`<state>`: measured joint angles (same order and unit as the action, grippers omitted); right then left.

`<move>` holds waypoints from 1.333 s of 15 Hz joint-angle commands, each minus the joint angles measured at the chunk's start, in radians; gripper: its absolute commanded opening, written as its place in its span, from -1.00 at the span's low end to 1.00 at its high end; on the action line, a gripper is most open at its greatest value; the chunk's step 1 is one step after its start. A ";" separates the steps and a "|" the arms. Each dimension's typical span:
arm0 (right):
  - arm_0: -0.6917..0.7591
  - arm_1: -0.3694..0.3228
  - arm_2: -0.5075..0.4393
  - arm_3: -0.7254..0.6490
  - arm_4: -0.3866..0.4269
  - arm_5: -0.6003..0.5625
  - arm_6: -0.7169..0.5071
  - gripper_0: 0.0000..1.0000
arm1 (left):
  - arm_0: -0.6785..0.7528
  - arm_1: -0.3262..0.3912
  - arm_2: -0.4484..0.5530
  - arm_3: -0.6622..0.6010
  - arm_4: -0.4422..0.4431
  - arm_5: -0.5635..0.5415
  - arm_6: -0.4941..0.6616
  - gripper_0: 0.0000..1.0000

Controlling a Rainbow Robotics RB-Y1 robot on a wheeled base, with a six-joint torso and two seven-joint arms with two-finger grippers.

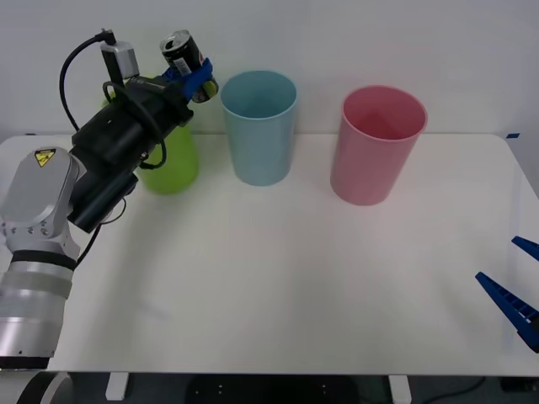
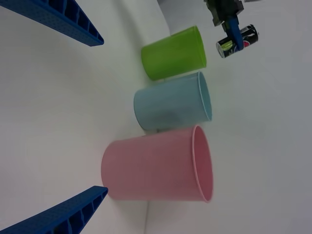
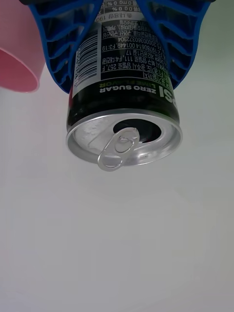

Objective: Grasp the object on the table and drop it into the matching bin: aluminum can to the light blue bin, PET bottle to the pink bin.

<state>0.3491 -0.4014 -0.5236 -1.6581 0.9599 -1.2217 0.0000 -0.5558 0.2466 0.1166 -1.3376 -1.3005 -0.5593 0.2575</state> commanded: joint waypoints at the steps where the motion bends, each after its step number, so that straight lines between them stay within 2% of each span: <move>1: 0.000 0.000 0.000 0.000 0.000 0.000 0.000 1.00 | -0.088 -0.023 -0.002 0.097 -0.045 0.022 -0.003 -1.00; 7: 0.000 0.000 0.000 0.000 0.000 0.000 0.000 1.00 | -0.266 -0.093 0.031 0.287 -0.206 0.071 -0.018 -0.99; 10: 0.000 0.000 0.000 0.000 0.000 0.000 0.000 1.00 | -0.351 -0.101 0.031 0.393 -0.249 0.088 -0.026 -1.00; 17: 0.000 0.000 0.000 0.000 0.000 0.000 0.000 1.00 | -0.365 -0.109 0.017 0.405 -0.261 0.087 -0.026 -0.98; 18: 0.000 0.000 0.000 0.000 0.000 0.000 0.000 1.00 | -0.365 -0.109 0.017 0.405 -0.260 0.087 -0.026 -0.91; 20: 0.000 0.000 0.000 0.000 0.000 0.000 0.000 1.00 | -0.363 -0.109 0.015 0.405 -0.250 0.087 -0.026 -0.49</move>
<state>0.3491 -0.4014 -0.5236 -1.6581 0.9599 -1.2217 0.0000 -0.9203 0.1380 0.1330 -0.9326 -1.5566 -0.4720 0.2317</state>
